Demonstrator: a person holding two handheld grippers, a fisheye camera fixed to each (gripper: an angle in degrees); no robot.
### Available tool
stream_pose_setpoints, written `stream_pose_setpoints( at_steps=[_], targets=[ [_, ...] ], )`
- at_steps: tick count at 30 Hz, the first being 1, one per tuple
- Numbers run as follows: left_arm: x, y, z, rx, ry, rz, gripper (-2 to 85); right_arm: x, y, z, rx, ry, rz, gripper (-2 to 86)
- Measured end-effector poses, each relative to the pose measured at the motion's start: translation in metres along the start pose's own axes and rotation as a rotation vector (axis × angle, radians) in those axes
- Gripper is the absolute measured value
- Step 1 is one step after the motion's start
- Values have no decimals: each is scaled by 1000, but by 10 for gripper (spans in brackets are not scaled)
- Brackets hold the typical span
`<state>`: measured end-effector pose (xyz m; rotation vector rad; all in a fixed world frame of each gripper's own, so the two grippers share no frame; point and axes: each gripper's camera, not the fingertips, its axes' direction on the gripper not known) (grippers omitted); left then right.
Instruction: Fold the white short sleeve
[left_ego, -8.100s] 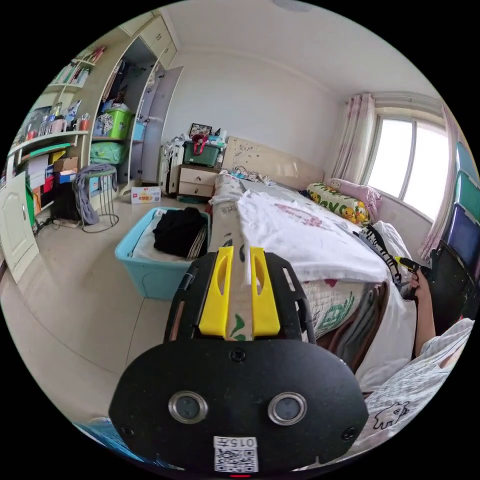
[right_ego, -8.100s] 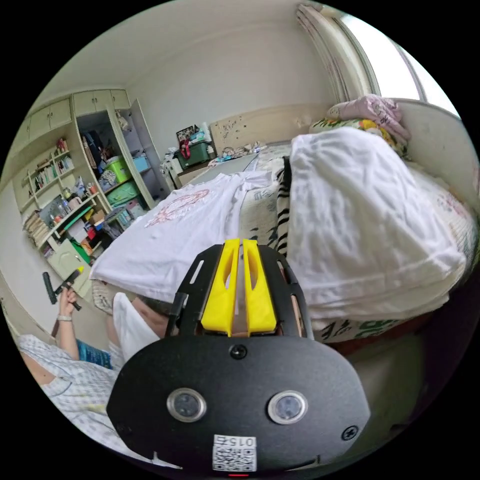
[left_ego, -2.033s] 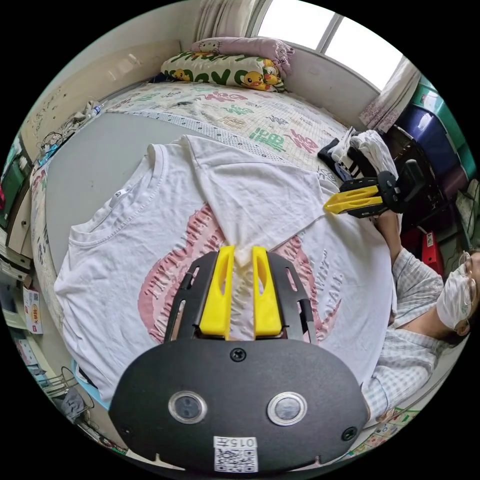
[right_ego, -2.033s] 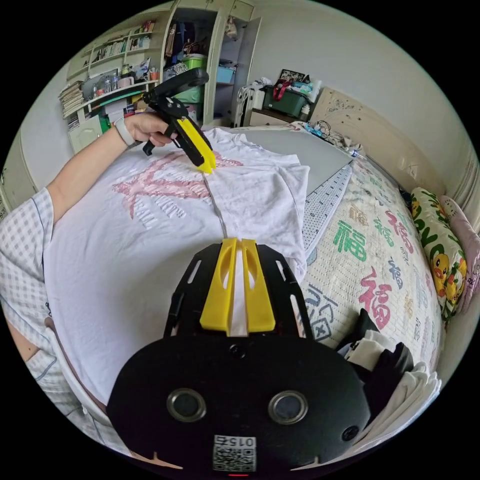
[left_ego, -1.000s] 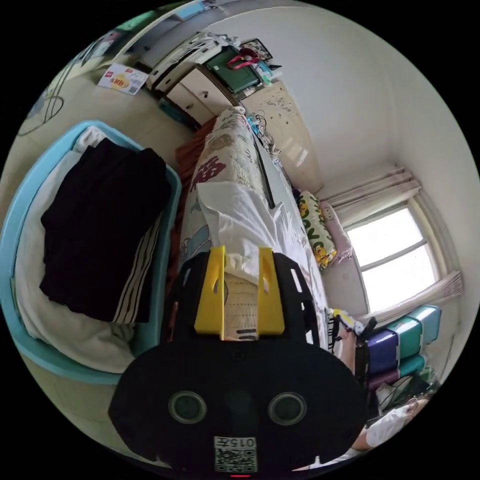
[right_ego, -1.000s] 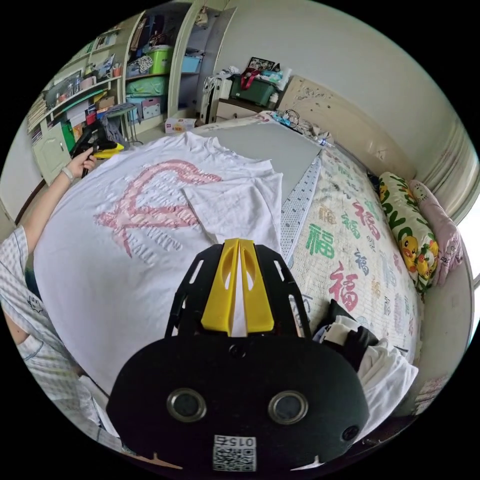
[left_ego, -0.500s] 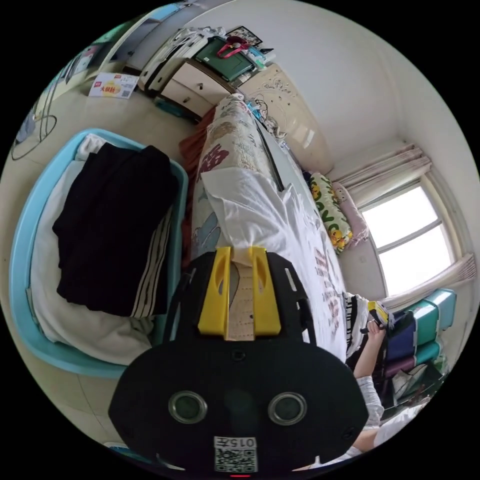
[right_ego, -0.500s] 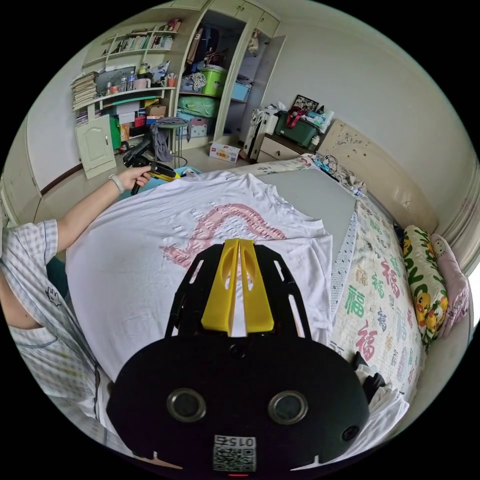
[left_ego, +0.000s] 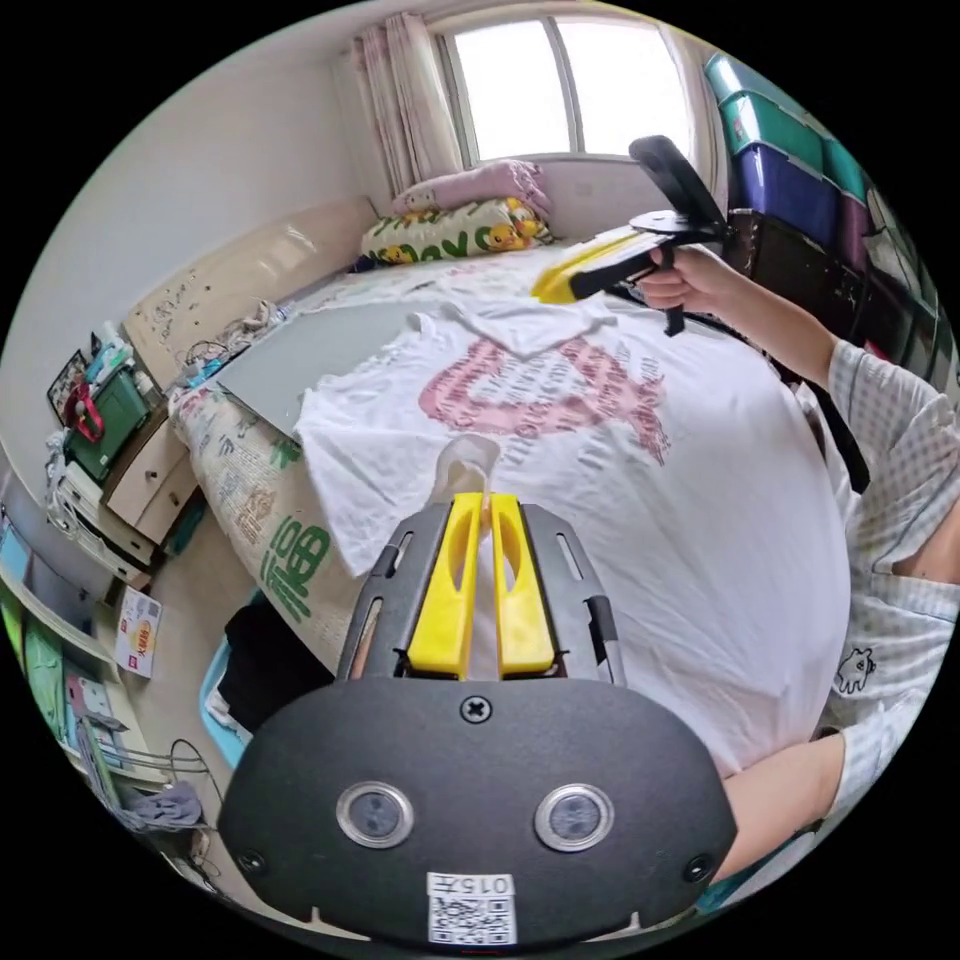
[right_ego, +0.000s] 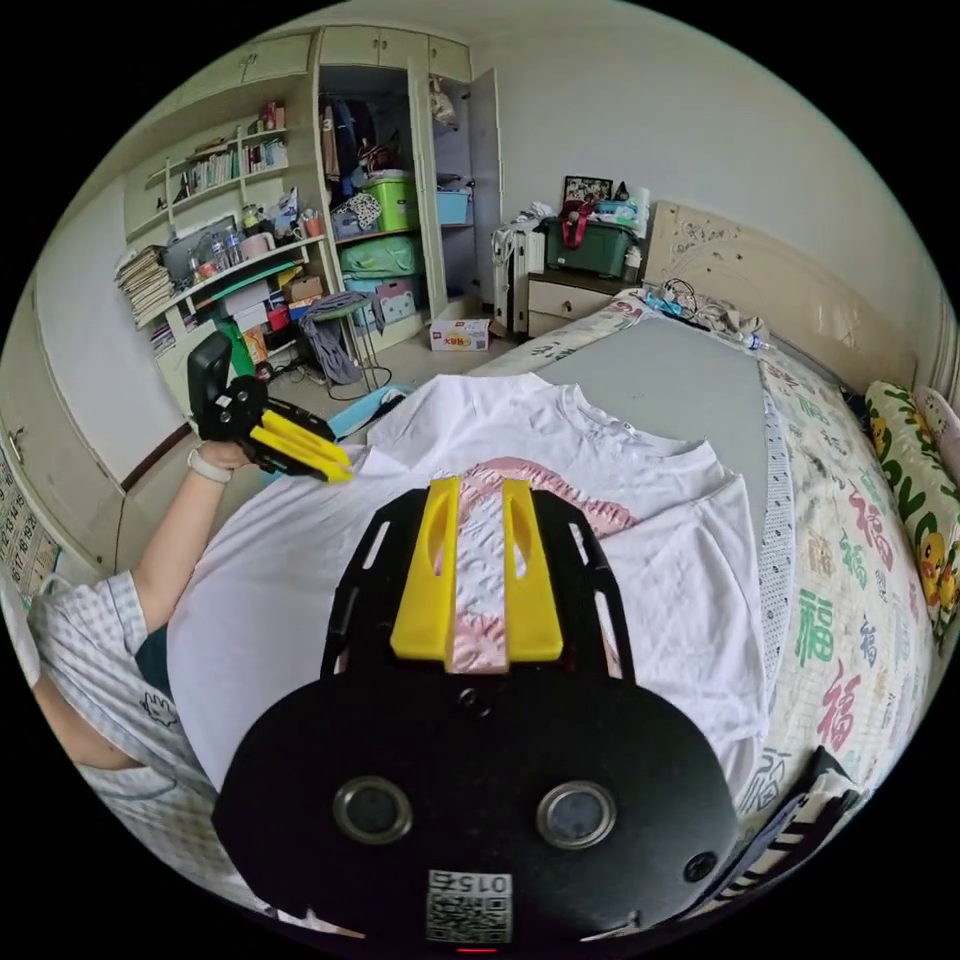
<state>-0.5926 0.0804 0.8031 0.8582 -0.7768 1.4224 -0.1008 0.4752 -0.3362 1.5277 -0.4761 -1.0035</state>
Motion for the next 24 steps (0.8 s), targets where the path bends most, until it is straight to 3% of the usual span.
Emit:
stream_pose_setpoints(
  at_steps=[6, 11, 15, 20, 24],
  targets=[
    [-15, -64, -10, -53, 9, 15, 7, -61, -78, 84, -48, -48, -164, 61],
    [-23, -107, -39, -37, -58, 25, 9, -129, -134, 196, -293, -41, -317, 100],
    [-32, -138, -56, -63, -74, 22, 9, -142, -143, 257, -431, 91, -346, 118],
    [-49, -170, -82, -75, -88, 50, 10, -125, -157, 256, -374, 107, -290, 17],
    [-56, -193, -101, -143, -173, 62, 10, -84, -164, 201, -205, 107, -190, 2]
  ],
)
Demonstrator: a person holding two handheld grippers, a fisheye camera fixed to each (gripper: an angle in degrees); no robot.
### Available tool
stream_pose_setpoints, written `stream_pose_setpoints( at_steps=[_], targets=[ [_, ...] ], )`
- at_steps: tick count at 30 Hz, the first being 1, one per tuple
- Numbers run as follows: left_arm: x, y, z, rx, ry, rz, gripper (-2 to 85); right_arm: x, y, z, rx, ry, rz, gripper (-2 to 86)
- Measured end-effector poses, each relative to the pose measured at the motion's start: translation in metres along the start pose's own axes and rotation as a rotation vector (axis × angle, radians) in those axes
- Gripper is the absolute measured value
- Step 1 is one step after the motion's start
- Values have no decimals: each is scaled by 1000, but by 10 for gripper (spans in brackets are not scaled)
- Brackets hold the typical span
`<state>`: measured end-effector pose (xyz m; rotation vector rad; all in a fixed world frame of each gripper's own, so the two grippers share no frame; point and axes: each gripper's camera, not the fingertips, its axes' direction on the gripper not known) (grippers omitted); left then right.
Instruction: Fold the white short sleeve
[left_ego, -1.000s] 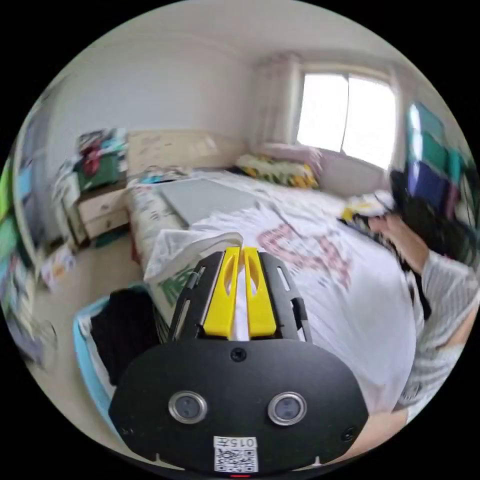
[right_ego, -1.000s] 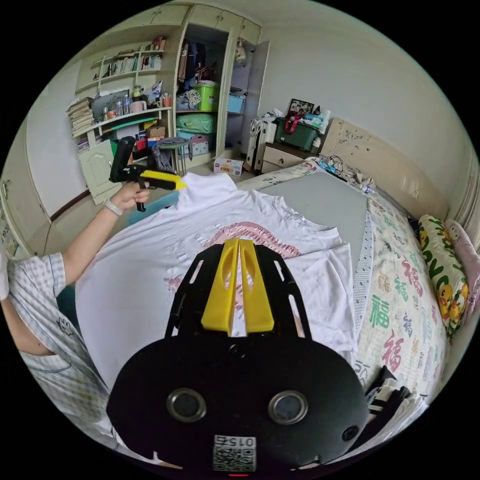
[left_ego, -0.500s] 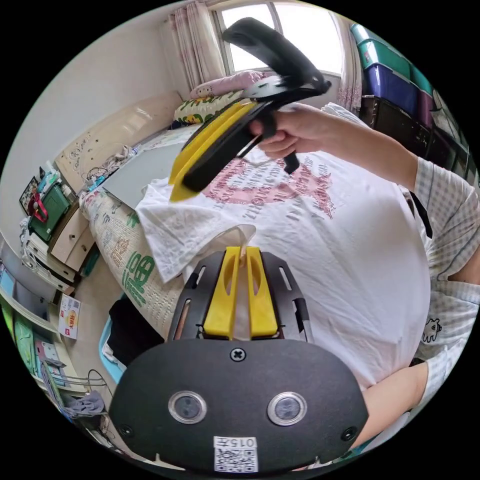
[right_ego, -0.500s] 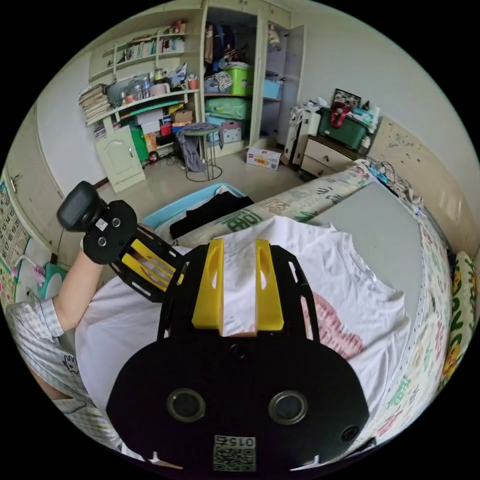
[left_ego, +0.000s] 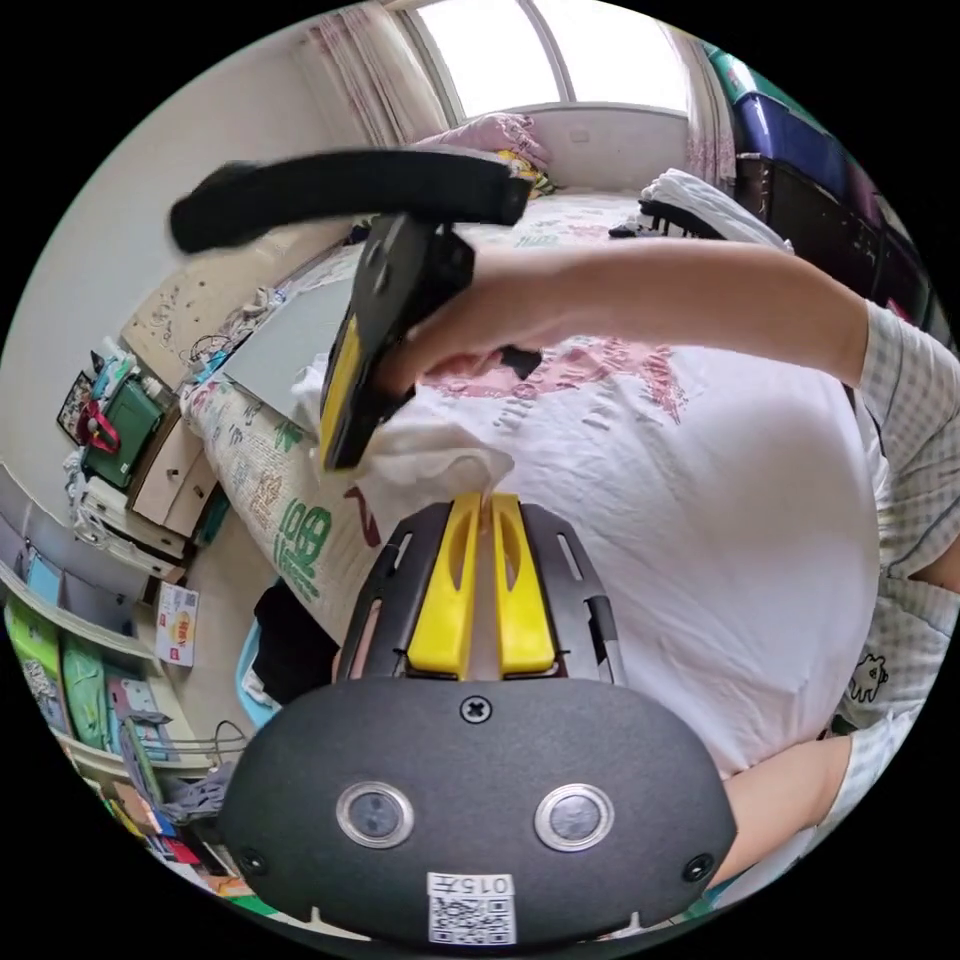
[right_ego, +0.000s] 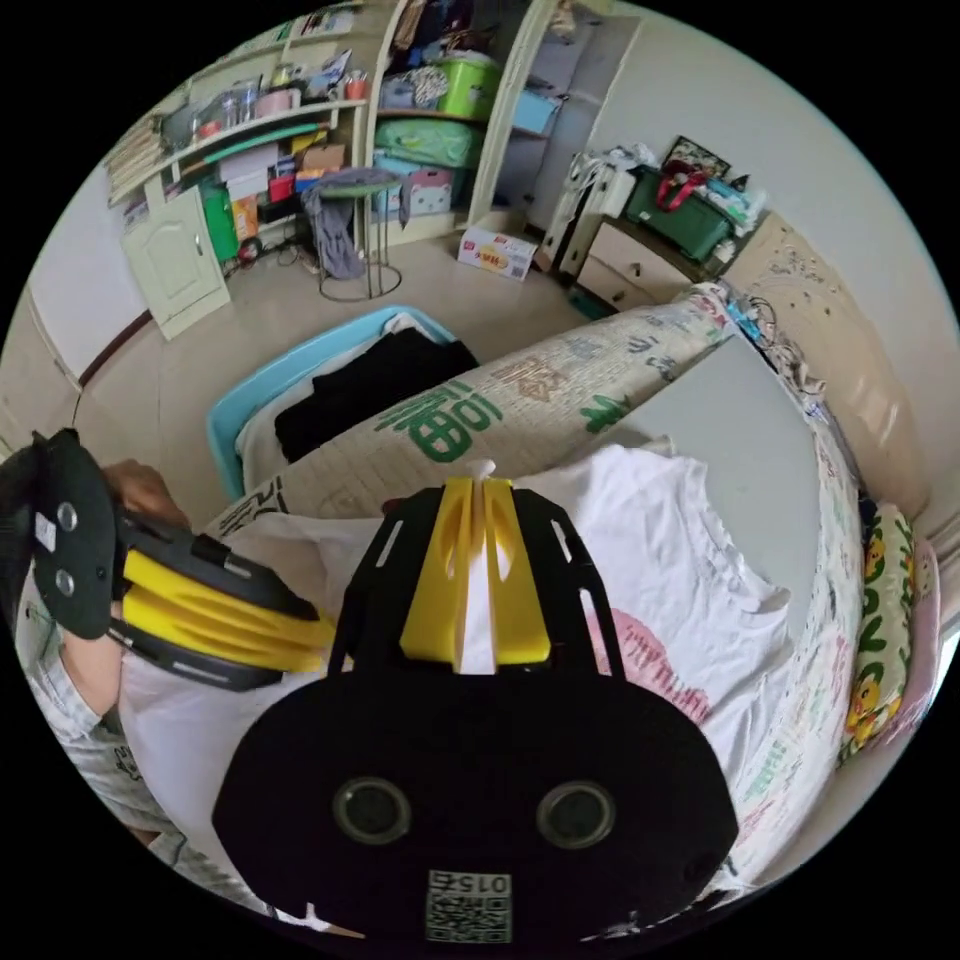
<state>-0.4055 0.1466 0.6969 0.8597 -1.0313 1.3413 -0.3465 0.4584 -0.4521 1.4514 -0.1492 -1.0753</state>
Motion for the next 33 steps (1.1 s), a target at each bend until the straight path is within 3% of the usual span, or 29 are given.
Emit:
stream_pose_setpoints(
  at_steps=[4, 9, 15, 18, 25, 27, 33],
  targets=[
    [-13, -8, -21, -9, -28, 7, 12, 74, 46, -57, 122, -37, 147, 5],
    [-25, -6, -31, -36, 38, 53, 15, 113, 104, -60, -28, -205, 123, 25],
    [-57, 27, -86, 139, 117, 15, 21, 157, 117, -74, -73, -160, 158, 64],
    [-85, 48, -103, 200, 15, -123, 31, 184, 95, -77, -11, -156, 252, 72],
    [-106, 61, -35, -64, -82, -162, 71, 202, 1, -19, -33, -211, 368, 87],
    [-108, 70, -27, -68, -75, -150, 71, 201, -24, 1, -87, -203, 367, 86],
    [-118, 97, -20, -56, -89, -167, 59, 192, -95, 21, -79, -92, 350, 8]
  ],
)
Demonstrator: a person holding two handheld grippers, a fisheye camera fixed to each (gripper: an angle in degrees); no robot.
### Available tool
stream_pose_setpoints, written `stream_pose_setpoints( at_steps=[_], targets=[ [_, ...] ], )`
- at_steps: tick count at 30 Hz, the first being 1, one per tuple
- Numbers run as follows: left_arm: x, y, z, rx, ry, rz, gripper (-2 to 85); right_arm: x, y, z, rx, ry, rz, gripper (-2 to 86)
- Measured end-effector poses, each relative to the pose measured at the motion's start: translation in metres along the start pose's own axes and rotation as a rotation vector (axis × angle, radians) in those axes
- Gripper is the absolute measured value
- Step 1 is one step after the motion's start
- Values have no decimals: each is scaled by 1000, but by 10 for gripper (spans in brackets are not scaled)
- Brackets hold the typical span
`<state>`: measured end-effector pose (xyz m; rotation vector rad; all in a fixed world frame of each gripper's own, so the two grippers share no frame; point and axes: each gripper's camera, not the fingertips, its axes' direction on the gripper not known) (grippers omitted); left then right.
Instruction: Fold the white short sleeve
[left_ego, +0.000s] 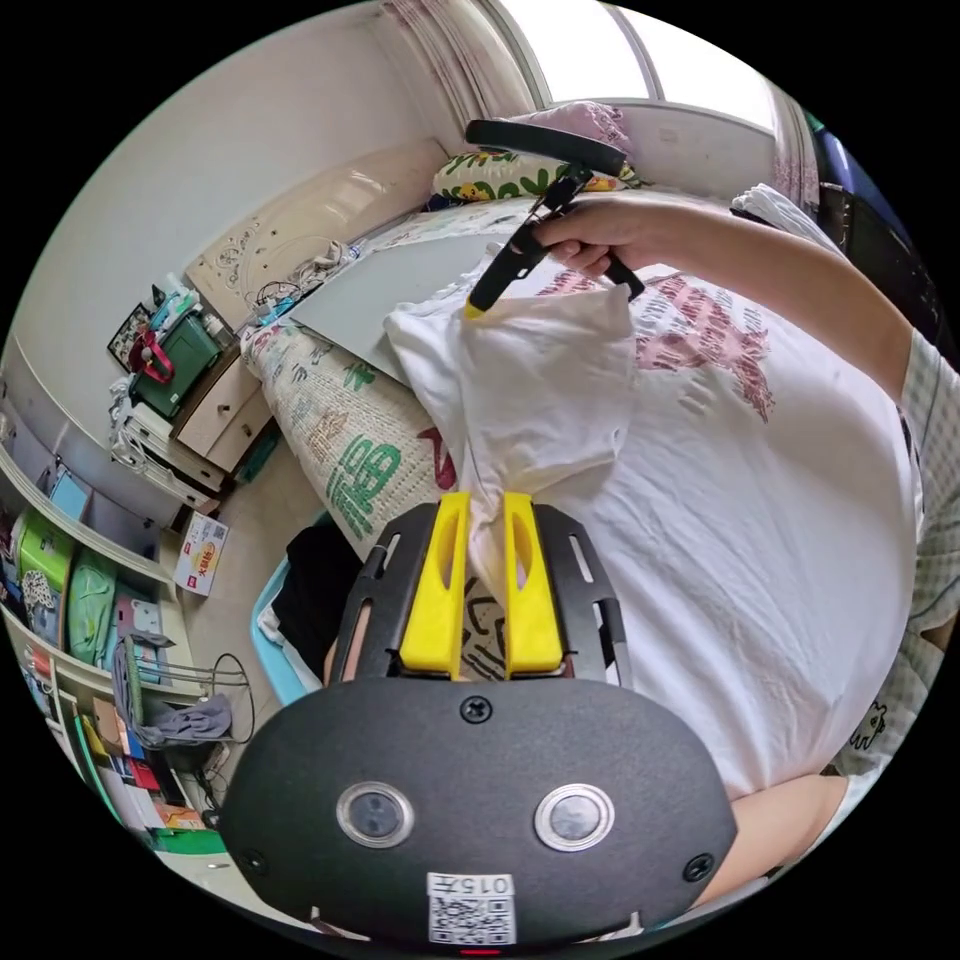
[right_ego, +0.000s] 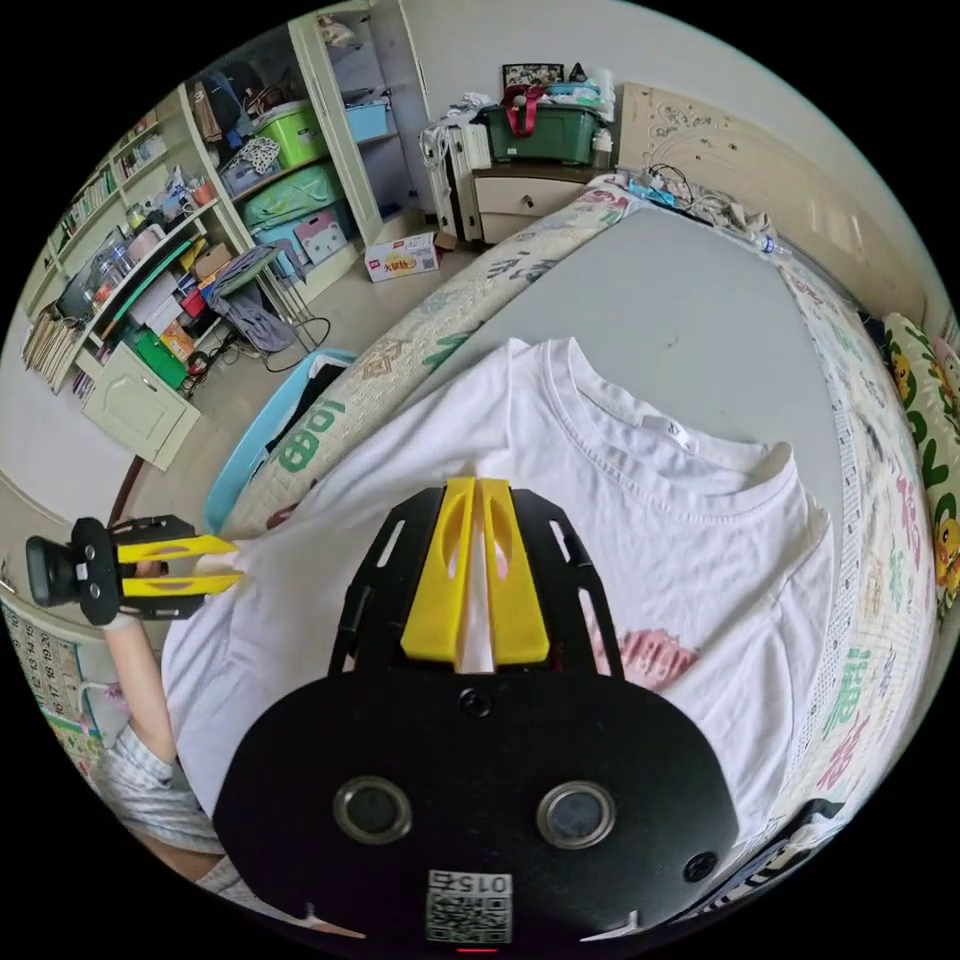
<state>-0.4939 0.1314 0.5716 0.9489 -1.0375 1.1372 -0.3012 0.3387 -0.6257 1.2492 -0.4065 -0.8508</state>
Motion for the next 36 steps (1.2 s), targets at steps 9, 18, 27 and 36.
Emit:
stream_pose_setpoints(
  at_steps=[9, 18, 27, 36],
  targets=[
    [-3, 31, 11, 64, 37, 20, 61, -6, -45, -3, -44, 59, -32, 60],
    [3, 63, 32, 264, 255, 80, 64, 28, 21, -50, -227, -89, -141, 86],
    [26, 84, 100, 172, 291, 163, 59, 48, 25, -91, -359, -67, -175, 15],
    [-84, 198, 148, 210, 322, -422, 66, 61, -71, -97, 61, -156, 80, 110]
  ],
)
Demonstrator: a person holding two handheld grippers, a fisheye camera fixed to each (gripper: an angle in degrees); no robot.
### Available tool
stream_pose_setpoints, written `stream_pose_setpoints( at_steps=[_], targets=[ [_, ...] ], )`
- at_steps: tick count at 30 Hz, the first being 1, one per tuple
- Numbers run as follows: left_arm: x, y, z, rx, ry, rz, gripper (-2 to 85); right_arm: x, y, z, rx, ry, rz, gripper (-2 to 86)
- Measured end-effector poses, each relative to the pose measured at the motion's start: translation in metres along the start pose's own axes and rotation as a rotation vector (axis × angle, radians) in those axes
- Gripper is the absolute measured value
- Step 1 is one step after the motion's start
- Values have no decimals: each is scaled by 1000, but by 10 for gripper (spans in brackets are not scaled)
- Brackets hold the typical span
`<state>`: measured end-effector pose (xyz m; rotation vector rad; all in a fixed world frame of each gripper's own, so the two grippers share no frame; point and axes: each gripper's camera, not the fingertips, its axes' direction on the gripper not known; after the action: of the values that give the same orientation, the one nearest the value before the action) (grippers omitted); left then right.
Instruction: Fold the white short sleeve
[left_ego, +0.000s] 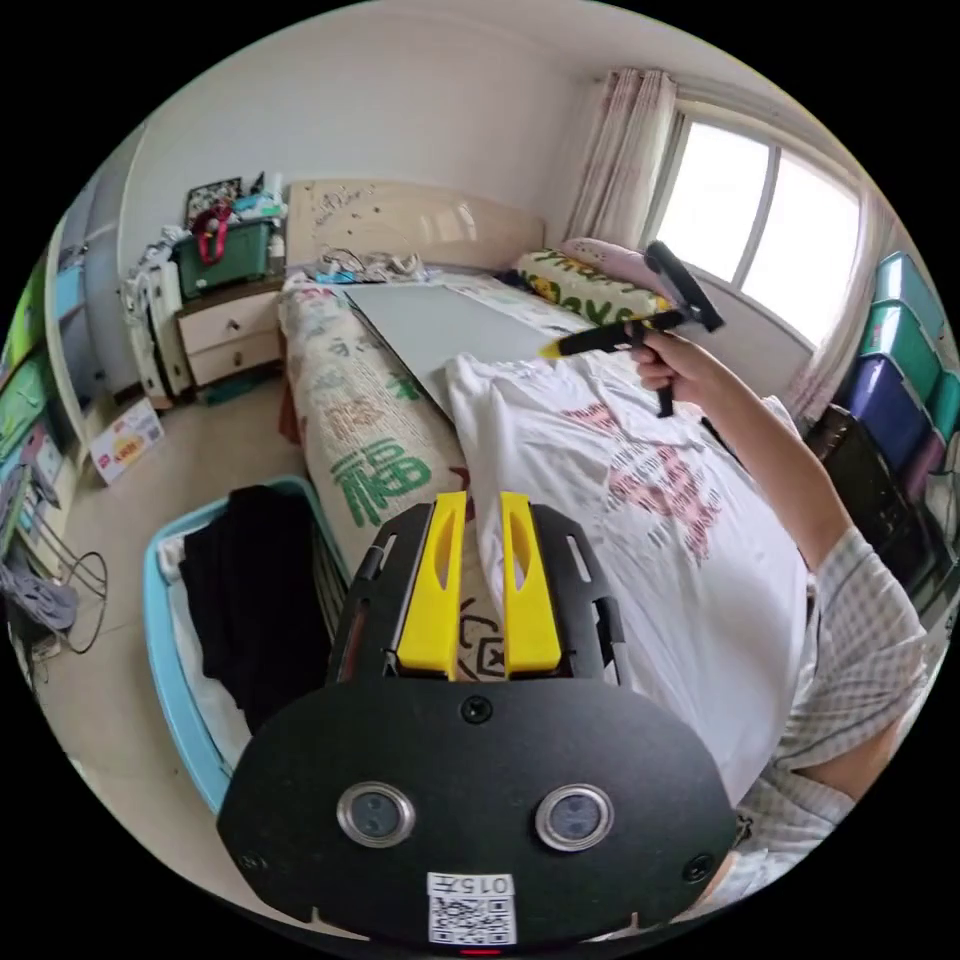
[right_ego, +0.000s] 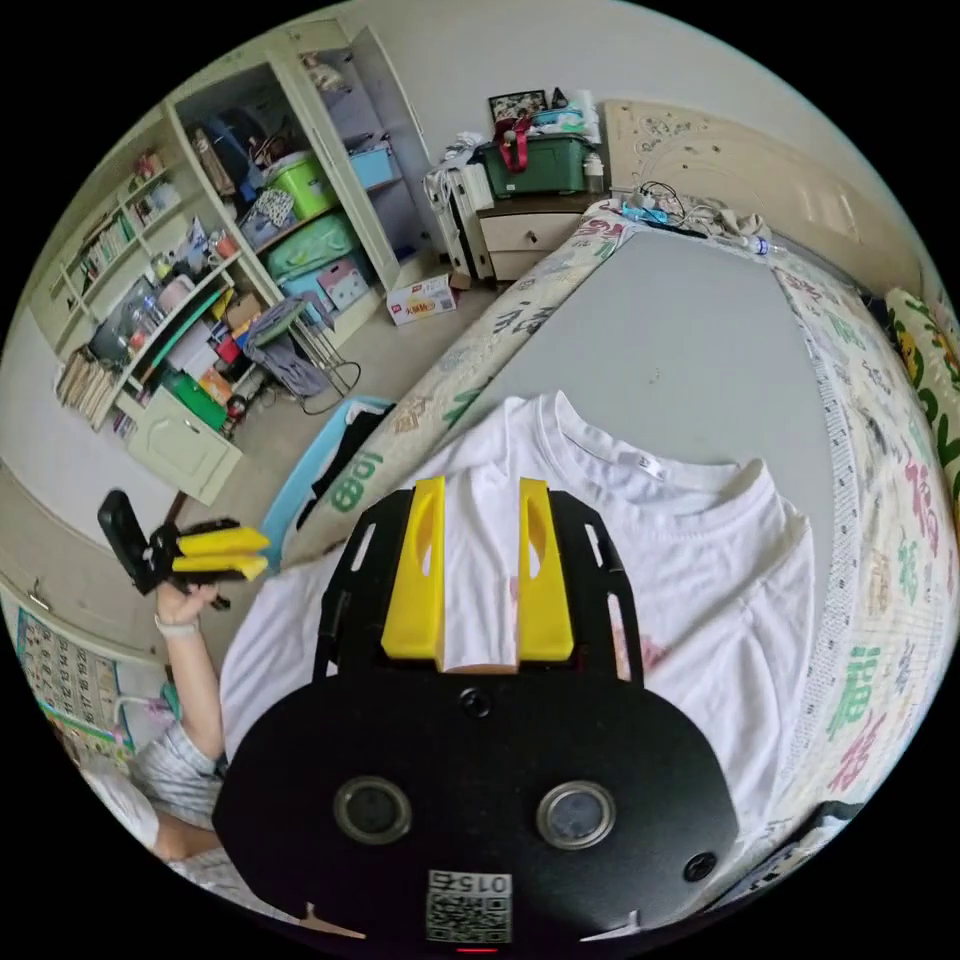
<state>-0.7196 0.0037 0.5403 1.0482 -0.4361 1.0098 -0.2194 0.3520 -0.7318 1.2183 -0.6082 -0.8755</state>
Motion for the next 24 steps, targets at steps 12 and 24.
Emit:
stream_pose_setpoints(
  at_steps=[12, 24],
  targets=[
    [13, 31, 78, -176, -15, 127, 28, 4, -43, 62, -35, 17, 73, 6],
    [33, 40, 98, -230, -125, 86, 24, -56, -43, 85, 46, 148, -43, 54]
  ],
)
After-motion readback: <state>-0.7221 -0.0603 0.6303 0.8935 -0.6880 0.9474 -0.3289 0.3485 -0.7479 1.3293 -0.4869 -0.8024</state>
